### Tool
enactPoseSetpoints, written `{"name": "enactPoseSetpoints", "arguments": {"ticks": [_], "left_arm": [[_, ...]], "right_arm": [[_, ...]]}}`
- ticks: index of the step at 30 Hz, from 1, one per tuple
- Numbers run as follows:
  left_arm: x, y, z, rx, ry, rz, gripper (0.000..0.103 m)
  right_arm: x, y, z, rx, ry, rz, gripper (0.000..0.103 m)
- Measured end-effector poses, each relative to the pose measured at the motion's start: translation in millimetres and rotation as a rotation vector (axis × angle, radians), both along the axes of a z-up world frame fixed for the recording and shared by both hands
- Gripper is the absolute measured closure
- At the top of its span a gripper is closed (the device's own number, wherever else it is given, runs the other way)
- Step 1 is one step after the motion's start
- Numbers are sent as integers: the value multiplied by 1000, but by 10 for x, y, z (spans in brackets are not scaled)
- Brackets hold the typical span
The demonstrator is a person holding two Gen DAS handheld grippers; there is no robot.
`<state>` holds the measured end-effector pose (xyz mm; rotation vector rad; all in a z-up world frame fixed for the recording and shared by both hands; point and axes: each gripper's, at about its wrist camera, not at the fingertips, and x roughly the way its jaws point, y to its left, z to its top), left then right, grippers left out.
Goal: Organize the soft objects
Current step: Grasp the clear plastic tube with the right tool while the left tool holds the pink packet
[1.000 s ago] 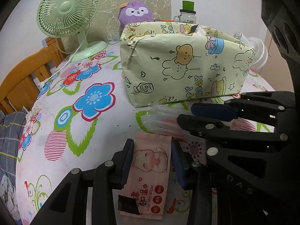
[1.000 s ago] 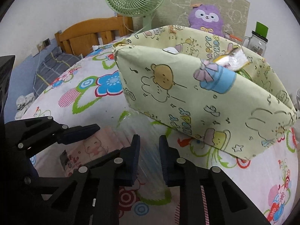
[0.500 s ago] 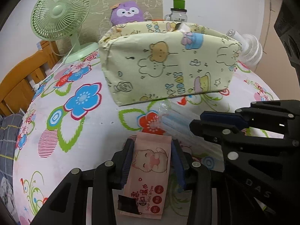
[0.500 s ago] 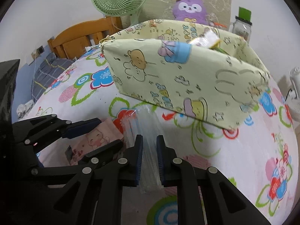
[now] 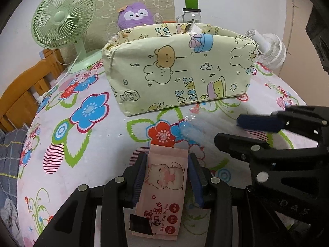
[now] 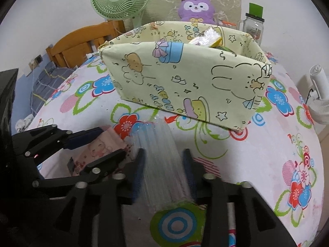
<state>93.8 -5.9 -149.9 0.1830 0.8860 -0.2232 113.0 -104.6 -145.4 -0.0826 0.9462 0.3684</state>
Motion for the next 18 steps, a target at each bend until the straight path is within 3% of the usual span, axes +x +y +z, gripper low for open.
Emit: {"name": "enactPoseSetpoints", "arguments": {"ticks": [2,13,16,18], "left_arm": [[5,24,5,5,-2,7,61],[25,53,-10,31,-10,8,61],[25,32,-12,39,-12,9,61],[24,13,-11,41,-13,8,61]], "right_arm": [[19,-5,-2,9,0,2,44],[179,81,-117,-7,45,-3,44],[163,116,-117,-27,36,-10,56],[146,134,-115,-33,32,-7,75]]}}
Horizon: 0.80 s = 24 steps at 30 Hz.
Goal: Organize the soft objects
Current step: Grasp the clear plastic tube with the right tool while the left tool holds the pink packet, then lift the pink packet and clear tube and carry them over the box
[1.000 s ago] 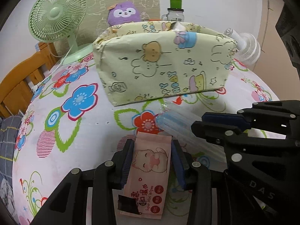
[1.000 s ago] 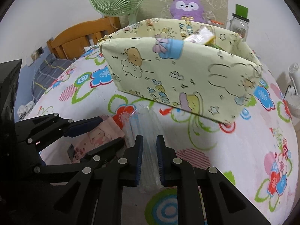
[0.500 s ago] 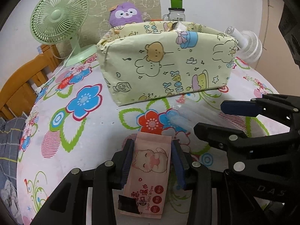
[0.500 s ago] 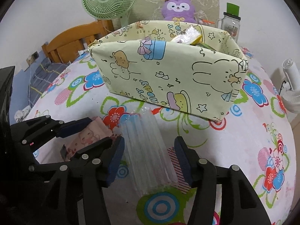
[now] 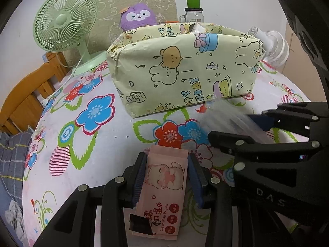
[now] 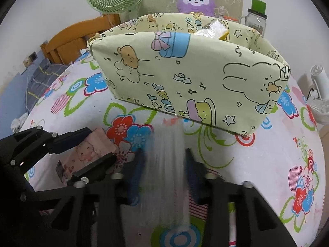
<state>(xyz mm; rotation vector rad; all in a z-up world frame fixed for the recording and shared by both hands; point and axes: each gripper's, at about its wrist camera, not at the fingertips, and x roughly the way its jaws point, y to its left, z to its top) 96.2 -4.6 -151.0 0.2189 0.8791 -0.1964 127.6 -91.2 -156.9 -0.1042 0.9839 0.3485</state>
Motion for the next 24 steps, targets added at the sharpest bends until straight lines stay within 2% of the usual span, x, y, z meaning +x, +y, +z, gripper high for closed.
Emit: {"name": "enactPoseSetpoints", "arguments": {"ticks": [2,3,11,24], "left_arm": [[5,-20,2,-6,4,-2,62],[7,-29,1,-11,7,-5,62],[-17,-136,28,-28,7,-26,62],[-151,-290,247,-34,-48,-38,62]], "right_arm": [[-11,-2,1,-1,-1,1,83],[-14,-14,4,2,1,-3,83],[-71,-166,57,10,-6,-39,84],[-246,-347,306,26,-77,-86,84]]}}
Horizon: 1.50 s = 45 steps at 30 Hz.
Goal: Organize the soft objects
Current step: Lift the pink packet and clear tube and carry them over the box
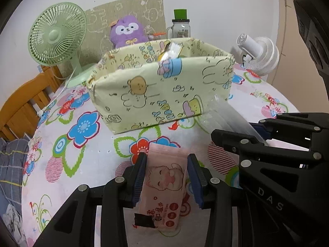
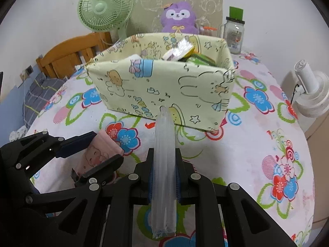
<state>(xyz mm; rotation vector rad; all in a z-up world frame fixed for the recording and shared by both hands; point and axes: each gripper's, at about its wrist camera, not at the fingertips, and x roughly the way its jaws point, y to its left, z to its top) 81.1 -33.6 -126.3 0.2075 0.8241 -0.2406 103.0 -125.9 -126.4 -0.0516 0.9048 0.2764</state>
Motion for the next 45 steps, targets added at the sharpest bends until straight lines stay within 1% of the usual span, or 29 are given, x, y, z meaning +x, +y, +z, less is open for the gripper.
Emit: {"name": "enactPoseSetpoints", "arguments": {"ticks": [15,24,45], "left_arm": [[-176,-88,365,-1,-89,-9,63],[-211,-128,579,-11,-127,-16,63],[-151,-122,969,-3,-201,-15,63]], "right_arm": [[-212,-66,385,15,-99,-22,84],[-279,-110,622,16,-151,-42,84],[-233,-115,1051,35,-229,-45,84]]}}
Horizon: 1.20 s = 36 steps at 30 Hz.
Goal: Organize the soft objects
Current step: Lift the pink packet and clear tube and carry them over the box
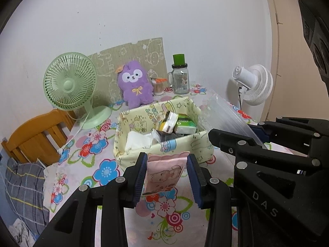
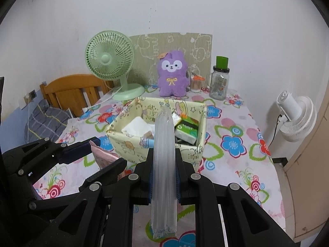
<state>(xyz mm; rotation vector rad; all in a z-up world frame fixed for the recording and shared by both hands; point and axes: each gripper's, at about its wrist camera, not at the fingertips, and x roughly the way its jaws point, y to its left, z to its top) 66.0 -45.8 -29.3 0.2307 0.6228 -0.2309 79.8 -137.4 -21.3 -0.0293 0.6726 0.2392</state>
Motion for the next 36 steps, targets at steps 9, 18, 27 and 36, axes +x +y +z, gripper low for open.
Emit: {"name": "enactPoseSetpoints", "arguments": {"ticks": [9,18,27,36], "left_arm": [[101,-10,142,-9,-22,4,63],[239,10,178,-31,-18,9,63],[413,28,124,-37,-12,23,63],[692,79,9,-51,-4,60,63]], "right_arm": [[109,-37,144,22,-25,-8,84],[253,-47,187,42,-39,-20,84],[438,-70,109,73,-26,-34,84],[667,-61,-6,88,-19,-54,84]]}}
